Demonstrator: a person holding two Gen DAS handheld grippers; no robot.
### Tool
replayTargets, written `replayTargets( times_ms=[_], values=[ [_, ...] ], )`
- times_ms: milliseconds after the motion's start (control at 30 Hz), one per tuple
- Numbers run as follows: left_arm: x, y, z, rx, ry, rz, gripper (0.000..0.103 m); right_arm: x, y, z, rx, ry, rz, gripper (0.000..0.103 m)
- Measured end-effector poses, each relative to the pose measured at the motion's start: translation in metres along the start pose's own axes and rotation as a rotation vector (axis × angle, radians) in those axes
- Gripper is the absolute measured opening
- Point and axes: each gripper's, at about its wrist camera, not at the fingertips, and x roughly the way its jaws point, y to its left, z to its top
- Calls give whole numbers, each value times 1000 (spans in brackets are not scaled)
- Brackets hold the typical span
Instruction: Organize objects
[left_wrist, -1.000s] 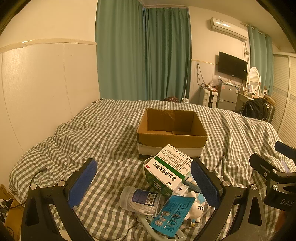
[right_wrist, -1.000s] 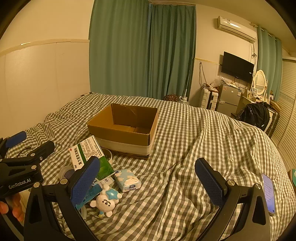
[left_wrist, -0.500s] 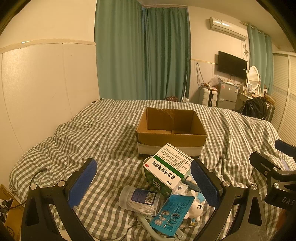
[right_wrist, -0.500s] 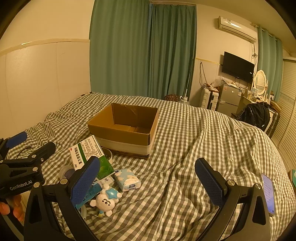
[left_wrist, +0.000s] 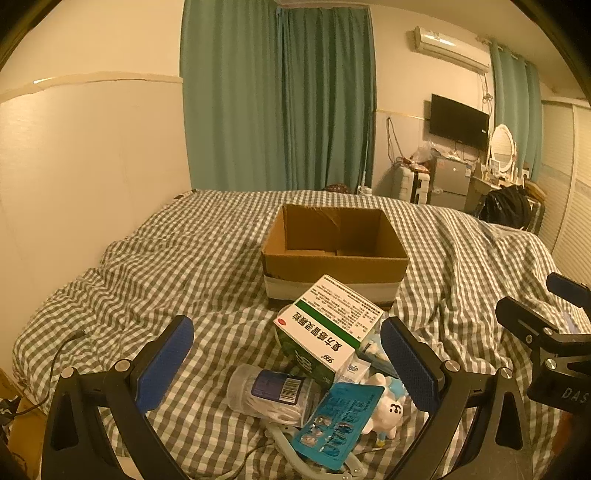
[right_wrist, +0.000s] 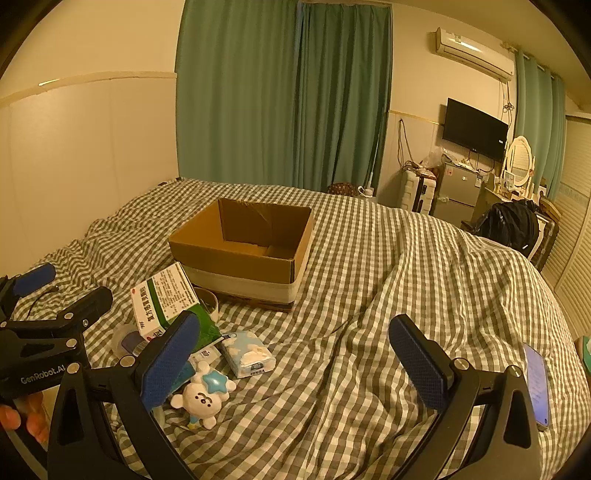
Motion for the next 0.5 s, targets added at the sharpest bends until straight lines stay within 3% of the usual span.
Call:
replayTargets(
  times_ms=[500],
  values=[
    [67,-32,-24,91,142,-43,103,62,-27,-22,51,141,-3,103]
  ],
)
